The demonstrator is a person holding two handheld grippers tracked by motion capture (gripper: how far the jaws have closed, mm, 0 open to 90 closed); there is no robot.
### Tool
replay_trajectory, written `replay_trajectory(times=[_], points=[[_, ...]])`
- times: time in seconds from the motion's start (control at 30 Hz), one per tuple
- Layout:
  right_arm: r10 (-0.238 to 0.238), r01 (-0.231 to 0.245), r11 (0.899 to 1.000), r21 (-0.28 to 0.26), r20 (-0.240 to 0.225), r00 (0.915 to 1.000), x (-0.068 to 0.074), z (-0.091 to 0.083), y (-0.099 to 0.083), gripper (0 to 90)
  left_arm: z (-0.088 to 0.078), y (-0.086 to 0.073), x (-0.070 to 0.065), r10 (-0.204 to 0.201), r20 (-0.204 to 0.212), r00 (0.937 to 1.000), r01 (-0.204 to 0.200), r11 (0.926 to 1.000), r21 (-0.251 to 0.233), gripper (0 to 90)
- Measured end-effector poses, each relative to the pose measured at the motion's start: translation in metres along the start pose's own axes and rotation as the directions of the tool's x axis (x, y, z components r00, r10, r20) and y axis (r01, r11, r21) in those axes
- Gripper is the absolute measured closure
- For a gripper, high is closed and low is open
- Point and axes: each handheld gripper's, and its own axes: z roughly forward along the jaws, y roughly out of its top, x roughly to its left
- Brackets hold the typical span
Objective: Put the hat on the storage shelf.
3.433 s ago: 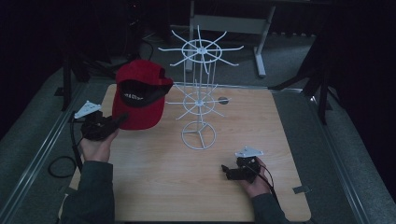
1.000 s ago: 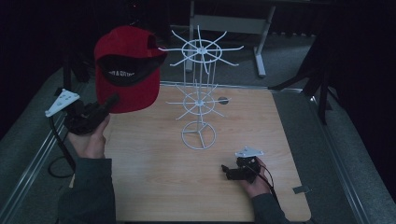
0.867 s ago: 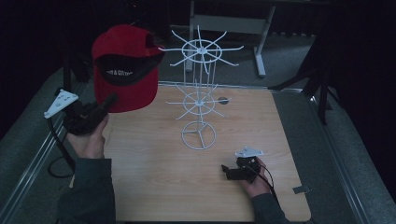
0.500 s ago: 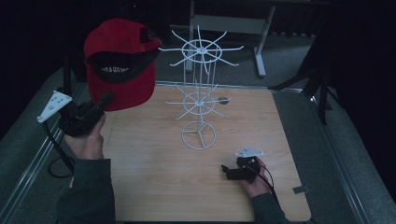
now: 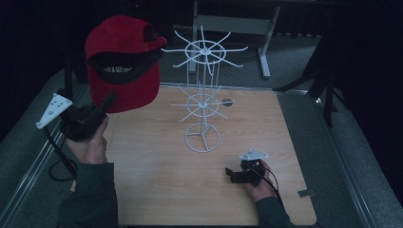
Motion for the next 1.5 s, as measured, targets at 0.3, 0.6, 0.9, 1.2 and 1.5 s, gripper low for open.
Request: replay_trajectory(times=[0.3, 0.6, 0.9, 1.2, 1.5], points=[[0.000, 0.000, 1.000, 0.000, 0.000, 1.0000, 0.000, 0.000, 0.000, 12.1, -0.003, 0.001, -0.004, -0.006, 0.012, 0.9999, 0.007, 0.9998, -0.018, 85.5], [0.000, 0.000, 1.000, 0.000, 0.000, 1.0000, 0.000, 0.000, 0.000, 12.1, -0.006, 0.003, -0.008, 0.004, 0.027, 0.9996, -0.003, 0.9997, -0.024, 85.5], [0.000, 0.000, 1.000, 0.000, 0.000, 1.0000, 0.000, 0.000, 0.000, 12.1, -0.007, -0.001, -0.012, 0.021, 0.031, 0.9993, -0.021, 0.9997, -0.011, 85.5], [-0.002, 0.002, 1.000, -0.001, 0.000, 1.0000, 0.000, 0.000, 0.000, 12.1, -0.005, -0.019, -0.015, 0.024, 0.028, 0.9993, -0.025, 0.9995, 0.022, 85.5], [-0.001, 0.001, 1.000, -0.002, 0.000, 1.0000, 0.000, 0.000, 0.000, 12.1, -0.001, -0.049, -0.019, 0.060, 0.011, 0.9981, -0.061, 0.9965, 0.057, 85.4]])
